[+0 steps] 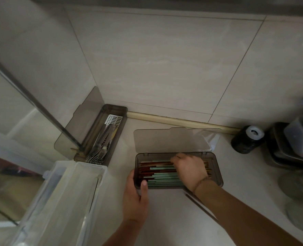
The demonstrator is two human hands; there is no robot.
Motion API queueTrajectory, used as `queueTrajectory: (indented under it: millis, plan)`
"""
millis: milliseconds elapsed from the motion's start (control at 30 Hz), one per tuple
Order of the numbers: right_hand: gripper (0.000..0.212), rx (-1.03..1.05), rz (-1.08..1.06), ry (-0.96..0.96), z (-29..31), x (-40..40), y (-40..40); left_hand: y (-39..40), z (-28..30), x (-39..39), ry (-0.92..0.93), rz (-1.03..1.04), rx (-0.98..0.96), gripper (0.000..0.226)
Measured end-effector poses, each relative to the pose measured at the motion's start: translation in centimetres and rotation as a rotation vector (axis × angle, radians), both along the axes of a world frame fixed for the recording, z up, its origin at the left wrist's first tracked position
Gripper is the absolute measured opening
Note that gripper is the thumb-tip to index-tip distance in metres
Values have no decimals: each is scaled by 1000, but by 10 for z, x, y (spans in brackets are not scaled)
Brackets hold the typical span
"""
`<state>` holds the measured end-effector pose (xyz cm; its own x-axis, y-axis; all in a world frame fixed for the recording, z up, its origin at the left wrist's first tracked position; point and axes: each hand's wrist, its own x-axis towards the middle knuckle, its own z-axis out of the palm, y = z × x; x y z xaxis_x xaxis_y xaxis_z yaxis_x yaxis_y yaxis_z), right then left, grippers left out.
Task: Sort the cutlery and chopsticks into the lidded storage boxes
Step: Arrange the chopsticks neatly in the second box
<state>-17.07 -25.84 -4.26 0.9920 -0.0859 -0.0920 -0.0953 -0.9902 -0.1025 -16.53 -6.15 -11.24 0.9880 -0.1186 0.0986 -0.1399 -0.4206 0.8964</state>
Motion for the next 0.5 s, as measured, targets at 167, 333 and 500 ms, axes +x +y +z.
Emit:
queueTrajectory:
  millis: [167,333,500]
  plan:
    - [37,16,-1,-29,-4,2,4,0,2,0,5,-6,-5,50]
    - [26,36,-49,-17,-5,5,2,0,6,1,-8,3,12,44]
    - [19,45,-72,-5,-1,4,4,0,2,1,8,2,20,50]
